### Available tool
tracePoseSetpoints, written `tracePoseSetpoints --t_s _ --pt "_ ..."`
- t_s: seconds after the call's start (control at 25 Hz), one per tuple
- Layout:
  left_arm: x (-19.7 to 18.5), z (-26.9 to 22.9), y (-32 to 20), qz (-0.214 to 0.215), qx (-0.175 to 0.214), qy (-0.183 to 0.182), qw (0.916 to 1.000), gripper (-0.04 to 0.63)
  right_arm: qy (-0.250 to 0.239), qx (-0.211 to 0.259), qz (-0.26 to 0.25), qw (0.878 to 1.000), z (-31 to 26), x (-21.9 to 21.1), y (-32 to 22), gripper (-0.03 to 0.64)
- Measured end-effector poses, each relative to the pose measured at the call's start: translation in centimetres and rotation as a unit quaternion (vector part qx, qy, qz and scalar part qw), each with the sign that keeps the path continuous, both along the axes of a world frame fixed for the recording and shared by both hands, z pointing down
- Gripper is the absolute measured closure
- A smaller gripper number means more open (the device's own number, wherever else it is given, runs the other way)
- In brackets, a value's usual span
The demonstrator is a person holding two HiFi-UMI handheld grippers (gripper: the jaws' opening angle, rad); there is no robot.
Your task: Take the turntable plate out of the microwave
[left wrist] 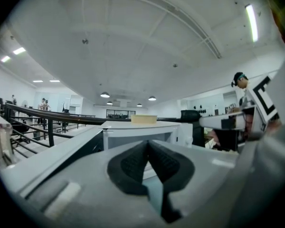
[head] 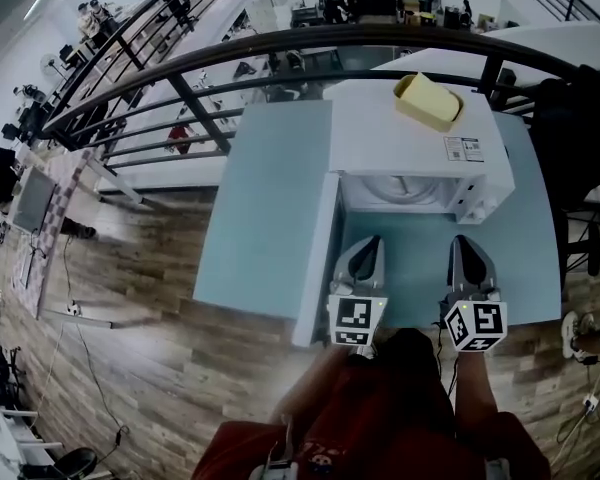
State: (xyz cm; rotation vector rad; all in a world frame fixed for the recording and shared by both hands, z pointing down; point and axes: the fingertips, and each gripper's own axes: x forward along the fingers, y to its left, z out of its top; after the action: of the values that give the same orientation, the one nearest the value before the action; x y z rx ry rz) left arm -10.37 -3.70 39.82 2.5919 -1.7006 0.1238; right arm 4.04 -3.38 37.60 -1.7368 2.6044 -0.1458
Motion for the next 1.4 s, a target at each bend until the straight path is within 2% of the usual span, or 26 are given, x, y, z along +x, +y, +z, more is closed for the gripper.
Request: tracePoseSetpoints --t_s 0.4,0.64,0.8,1.08,1.4 --pt "0.0 0.4 -5.5 -0.003 0.007 -0.021 0.9998 0.597 0.003 -0.009 -0.012 1.0 1.4 -0.1 -6.1 0.615" --pt "0.2 1.5 -7.8 -0.002 0.013 -0.003 0.9999 0.597 0.015 -0.007 -0.015 1.0 2.3 0.0 -9.3 0.615" --pt "-0.3 2.5 -8.6 -0.008 0.0 0.005 1.0 0.597 0.02 -0.017 -0.019 0.999 3.2 -0.4 -10.7 0.616" --pt "0.0 3.3 -10.3 -0.008 0.001 0.0 1.0 0.597 0.019 -0.033 -0.032 0.999 5.3 -1.1 -13.3 0.615" --pt "0.9 5.1 -11.4 -0.01 -0.009 -0.006 0.9999 0.597 0.015 -0.073 -0.032 0.997 8.9 -0.5 -15.5 0.615"
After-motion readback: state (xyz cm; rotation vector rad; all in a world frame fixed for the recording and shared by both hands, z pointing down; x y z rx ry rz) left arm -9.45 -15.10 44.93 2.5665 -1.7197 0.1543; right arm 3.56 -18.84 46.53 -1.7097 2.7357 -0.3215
